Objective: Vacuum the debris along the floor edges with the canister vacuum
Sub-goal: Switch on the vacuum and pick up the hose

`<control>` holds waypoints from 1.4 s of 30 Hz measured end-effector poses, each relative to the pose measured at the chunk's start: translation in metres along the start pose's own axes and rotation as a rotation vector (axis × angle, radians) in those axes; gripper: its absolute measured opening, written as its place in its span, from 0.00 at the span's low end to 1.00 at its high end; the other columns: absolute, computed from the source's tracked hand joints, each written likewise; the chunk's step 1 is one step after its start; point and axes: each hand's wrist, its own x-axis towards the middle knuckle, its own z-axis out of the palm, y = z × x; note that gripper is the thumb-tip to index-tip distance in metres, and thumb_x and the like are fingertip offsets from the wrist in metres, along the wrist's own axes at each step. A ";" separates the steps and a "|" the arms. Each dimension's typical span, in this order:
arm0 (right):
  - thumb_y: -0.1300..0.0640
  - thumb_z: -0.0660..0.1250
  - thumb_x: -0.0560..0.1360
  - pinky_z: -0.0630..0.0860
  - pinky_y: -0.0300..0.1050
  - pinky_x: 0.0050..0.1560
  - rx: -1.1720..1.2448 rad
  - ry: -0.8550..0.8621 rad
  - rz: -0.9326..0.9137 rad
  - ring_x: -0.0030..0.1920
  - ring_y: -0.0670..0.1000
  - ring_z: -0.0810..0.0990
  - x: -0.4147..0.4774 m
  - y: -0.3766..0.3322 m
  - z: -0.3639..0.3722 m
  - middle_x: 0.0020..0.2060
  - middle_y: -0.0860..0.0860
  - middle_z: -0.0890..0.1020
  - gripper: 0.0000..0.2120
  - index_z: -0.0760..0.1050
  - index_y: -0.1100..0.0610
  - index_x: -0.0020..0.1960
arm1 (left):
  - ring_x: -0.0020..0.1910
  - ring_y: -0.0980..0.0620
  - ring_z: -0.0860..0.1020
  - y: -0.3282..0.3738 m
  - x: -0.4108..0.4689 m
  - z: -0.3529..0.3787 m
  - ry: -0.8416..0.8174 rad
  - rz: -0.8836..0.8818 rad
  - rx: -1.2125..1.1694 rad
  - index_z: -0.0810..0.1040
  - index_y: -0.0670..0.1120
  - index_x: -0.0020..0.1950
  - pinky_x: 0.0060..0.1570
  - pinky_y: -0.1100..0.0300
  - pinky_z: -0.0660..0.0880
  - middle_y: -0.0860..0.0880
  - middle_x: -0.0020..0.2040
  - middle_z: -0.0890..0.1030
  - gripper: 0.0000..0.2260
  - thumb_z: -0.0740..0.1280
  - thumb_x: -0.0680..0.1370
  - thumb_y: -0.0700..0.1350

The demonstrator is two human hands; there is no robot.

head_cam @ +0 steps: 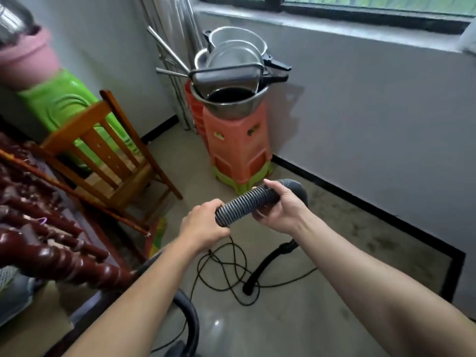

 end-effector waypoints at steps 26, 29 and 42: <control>0.42 0.68 0.75 0.80 0.56 0.46 0.471 0.488 -0.235 0.43 0.55 0.81 0.082 -0.138 -0.025 0.41 0.55 0.80 0.21 0.74 0.62 0.50 | 0.44 0.44 0.78 -0.100 0.162 -0.068 -0.010 0.143 0.253 0.72 0.55 0.46 0.40 0.54 0.72 0.52 0.41 0.77 0.14 0.69 0.64 0.43; 0.47 0.68 0.77 0.80 0.55 0.54 0.463 0.567 -0.207 0.46 0.54 0.83 0.098 -0.145 -0.038 0.41 0.55 0.81 0.18 0.74 0.58 0.60 | 0.46 0.43 0.79 -0.116 0.181 -0.061 -0.044 0.105 0.368 0.72 0.53 0.46 0.39 0.56 0.69 0.53 0.39 0.75 0.12 0.68 0.65 0.44; 0.52 0.68 0.76 0.79 0.56 0.38 0.356 0.472 -0.051 0.37 0.57 0.78 0.158 -0.173 -0.087 0.37 0.59 0.78 0.13 0.70 0.62 0.48 | 0.39 0.49 0.74 0.024 0.244 0.035 -0.351 0.330 0.240 0.68 0.60 0.55 0.40 0.58 0.69 0.54 0.40 0.77 0.21 0.66 0.64 0.50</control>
